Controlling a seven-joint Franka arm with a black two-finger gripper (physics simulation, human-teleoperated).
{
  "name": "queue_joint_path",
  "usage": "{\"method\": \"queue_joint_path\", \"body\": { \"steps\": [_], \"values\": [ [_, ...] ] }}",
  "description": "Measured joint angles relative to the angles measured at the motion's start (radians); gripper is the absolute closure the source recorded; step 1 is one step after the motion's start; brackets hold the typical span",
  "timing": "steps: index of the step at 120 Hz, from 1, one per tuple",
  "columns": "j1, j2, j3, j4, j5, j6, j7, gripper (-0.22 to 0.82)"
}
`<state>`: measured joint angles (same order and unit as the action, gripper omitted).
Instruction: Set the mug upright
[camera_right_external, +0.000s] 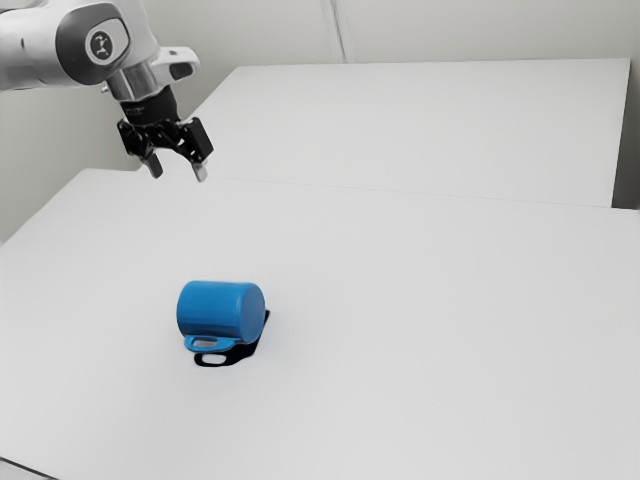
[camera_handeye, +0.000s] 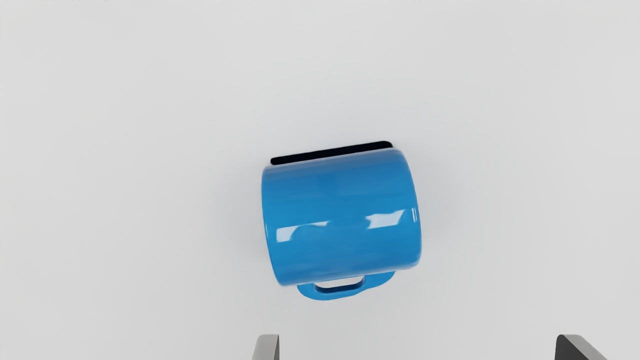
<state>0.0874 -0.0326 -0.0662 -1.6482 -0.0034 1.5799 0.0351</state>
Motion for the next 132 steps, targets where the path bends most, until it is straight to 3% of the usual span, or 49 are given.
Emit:
{"method": "queue_joint_path", "body": {
  "steps": [32, 63, 99, 132],
  "values": [
    [0.017, -0.006, -0.005, -0.011, 0.003, 0.034, 0.002, 0.0],
    [0.041, -0.01, -0.005, -0.134, -0.056, 0.088, 0.013, 0.0],
    [0.204, -0.011, -0.006, -0.292, -0.14, 0.222, 0.086, 0.0],
    [0.327, 0.015, -0.006, -0.433, -0.353, 0.342, 0.293, 0.0]
  ]
}}
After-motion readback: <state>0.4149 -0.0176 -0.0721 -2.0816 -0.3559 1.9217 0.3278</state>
